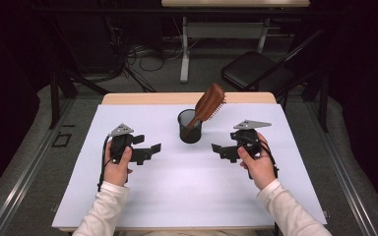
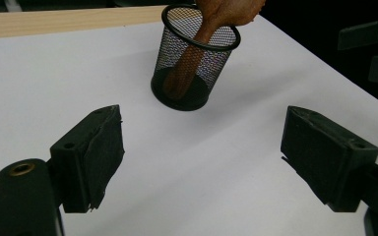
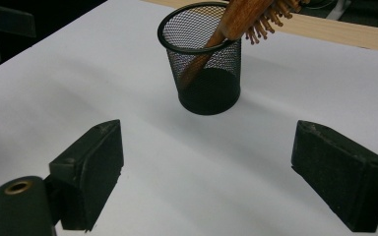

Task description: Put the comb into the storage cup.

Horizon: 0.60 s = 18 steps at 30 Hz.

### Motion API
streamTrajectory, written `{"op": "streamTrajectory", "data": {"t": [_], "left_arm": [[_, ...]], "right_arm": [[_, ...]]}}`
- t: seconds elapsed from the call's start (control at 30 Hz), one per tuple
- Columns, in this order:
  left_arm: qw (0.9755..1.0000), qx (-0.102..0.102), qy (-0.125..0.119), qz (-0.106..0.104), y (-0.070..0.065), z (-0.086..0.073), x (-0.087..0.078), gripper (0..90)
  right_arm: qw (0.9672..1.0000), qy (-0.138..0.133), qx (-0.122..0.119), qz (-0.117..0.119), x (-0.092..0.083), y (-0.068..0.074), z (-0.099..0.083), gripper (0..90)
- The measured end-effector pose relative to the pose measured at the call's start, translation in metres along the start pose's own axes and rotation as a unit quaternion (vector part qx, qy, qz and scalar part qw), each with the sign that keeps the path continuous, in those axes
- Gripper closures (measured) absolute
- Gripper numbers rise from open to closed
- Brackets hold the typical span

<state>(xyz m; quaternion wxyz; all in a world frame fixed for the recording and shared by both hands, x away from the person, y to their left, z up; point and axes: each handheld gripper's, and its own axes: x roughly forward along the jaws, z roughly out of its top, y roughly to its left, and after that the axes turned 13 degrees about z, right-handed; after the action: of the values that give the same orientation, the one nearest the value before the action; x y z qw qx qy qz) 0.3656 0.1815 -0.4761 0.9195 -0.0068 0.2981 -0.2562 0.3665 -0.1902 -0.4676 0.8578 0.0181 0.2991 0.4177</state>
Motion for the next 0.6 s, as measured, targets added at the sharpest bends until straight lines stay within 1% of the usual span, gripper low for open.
{"op": "streamTrajectory", "data": {"t": [0.13,0.23,0.47,0.53,0.6], "left_arm": [[1.0000,0.000,0.000,0.000,0.000,0.000,0.000,16.5],[1.0000,0.000,0.000,0.000,0.001,0.000,0.000,16.5],[1.0000,-0.001,0.000,-0.001,0.001,0.000,0.000,16.5],[1.0000,-0.001,0.000,0.000,0.001,0.000,-0.001,16.5],[1.0000,-0.002,-0.001,-0.001,0.001,0.000,-0.001,16.5]], "right_arm": [[1.0000,0.001,0.003,-0.001,0.001,0.001,-0.007,12.2],[0.9999,-0.004,0.009,0.004,0.001,0.001,-0.012,12.2],[1.0000,-0.003,0.004,0.008,0.003,0.005,-0.025,12.2],[1.0000,-0.003,0.000,0.005,0.004,0.005,-0.028,12.2],[1.0000,-0.005,0.000,0.007,0.003,0.006,-0.031,12.2]]}}
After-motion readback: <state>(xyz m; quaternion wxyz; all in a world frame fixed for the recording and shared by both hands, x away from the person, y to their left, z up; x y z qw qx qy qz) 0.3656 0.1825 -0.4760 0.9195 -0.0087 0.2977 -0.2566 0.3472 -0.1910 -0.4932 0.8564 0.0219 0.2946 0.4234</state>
